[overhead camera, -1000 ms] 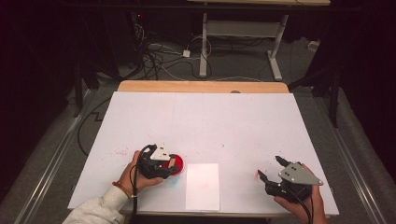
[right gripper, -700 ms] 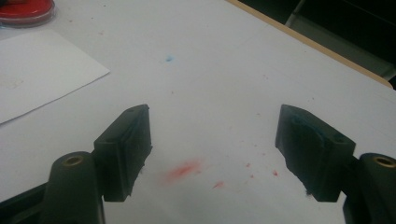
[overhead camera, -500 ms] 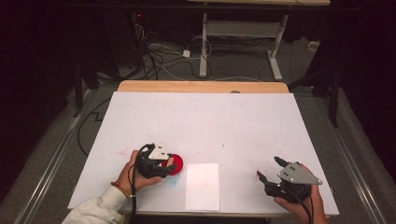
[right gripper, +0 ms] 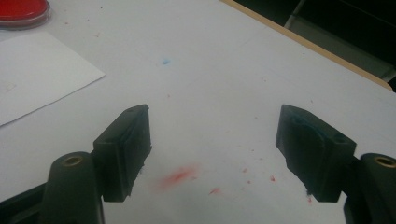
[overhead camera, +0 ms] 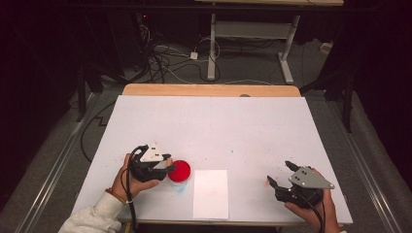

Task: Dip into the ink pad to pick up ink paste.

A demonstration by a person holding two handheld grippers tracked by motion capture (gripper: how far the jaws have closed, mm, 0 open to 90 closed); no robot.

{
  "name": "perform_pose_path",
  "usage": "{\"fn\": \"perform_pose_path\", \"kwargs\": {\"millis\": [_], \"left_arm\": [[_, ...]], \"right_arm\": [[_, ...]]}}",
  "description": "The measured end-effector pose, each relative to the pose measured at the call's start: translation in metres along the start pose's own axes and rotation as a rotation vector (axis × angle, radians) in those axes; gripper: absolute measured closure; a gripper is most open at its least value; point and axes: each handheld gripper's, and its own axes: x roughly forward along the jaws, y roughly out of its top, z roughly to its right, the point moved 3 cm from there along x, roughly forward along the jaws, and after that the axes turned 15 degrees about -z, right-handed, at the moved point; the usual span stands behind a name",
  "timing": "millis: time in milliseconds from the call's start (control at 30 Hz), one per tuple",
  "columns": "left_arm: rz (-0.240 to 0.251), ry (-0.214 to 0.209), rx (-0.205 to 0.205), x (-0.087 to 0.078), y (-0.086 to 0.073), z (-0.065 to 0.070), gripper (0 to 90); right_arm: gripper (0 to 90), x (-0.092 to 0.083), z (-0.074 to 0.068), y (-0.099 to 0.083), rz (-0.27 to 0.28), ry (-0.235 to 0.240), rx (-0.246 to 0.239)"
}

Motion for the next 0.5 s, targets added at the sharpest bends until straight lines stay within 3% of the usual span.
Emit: {"fn": "perform_pose_path", "kwargs": {"millis": [500], "left_arm": [[0.026, 0.018, -0.022, -0.015, -0.007, -0.004, 53.6]], "right_arm": [[26.6, 0.002, -0.001, 0.004, 0.004, 0.003, -0.004]]}}
